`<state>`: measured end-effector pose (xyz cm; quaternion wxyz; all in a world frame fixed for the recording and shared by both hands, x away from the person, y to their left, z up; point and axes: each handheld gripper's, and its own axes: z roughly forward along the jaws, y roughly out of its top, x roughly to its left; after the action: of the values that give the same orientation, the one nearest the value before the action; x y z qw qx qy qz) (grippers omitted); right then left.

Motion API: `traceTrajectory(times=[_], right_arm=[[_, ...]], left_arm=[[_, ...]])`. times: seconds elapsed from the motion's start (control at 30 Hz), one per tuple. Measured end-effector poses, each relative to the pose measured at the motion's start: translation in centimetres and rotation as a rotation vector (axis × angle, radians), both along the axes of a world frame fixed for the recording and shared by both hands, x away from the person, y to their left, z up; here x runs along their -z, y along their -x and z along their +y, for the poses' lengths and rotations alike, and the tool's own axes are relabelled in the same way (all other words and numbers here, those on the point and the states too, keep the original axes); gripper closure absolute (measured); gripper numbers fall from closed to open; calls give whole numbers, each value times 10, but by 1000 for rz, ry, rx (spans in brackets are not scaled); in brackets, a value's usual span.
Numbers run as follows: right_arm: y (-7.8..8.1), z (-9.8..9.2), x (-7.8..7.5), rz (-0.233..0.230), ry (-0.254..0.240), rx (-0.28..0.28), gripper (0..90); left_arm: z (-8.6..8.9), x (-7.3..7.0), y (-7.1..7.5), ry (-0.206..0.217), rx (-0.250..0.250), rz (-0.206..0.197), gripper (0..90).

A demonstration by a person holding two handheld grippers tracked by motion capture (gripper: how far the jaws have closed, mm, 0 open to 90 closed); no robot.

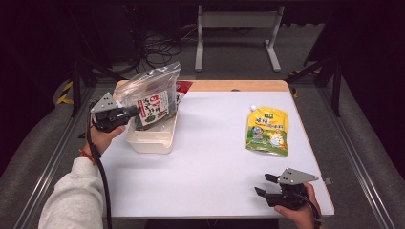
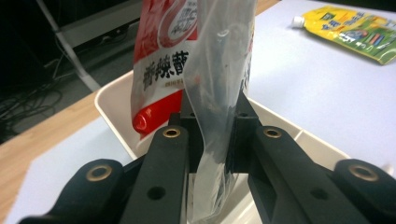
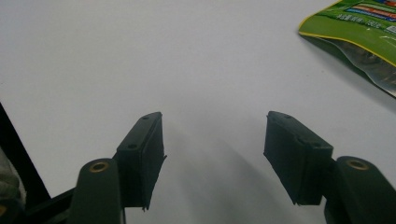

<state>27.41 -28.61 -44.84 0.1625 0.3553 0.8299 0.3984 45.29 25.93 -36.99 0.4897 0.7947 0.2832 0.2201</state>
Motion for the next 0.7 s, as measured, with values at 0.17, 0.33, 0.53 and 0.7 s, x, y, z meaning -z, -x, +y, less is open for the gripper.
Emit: traceTrajectory(times=[0.17, 0.33, 0.53, 0.7], right_arm=[[-2, 1, 0, 0, -5, 0, 371], [-2, 2, -2, -11, -6, -5, 366], [-2, 1, -2, -12, -6, -7, 366], [-2, 0, -2, -12, -3, -1, 357]], left_arm=[[3, 7, 4, 28, -4, -1, 806], [4, 13, 6, 70, -27, -18, 801], [4, 27, 8, 125, -9, -24, 741], [6, 38, 3, 149, -32, -1, 701]])
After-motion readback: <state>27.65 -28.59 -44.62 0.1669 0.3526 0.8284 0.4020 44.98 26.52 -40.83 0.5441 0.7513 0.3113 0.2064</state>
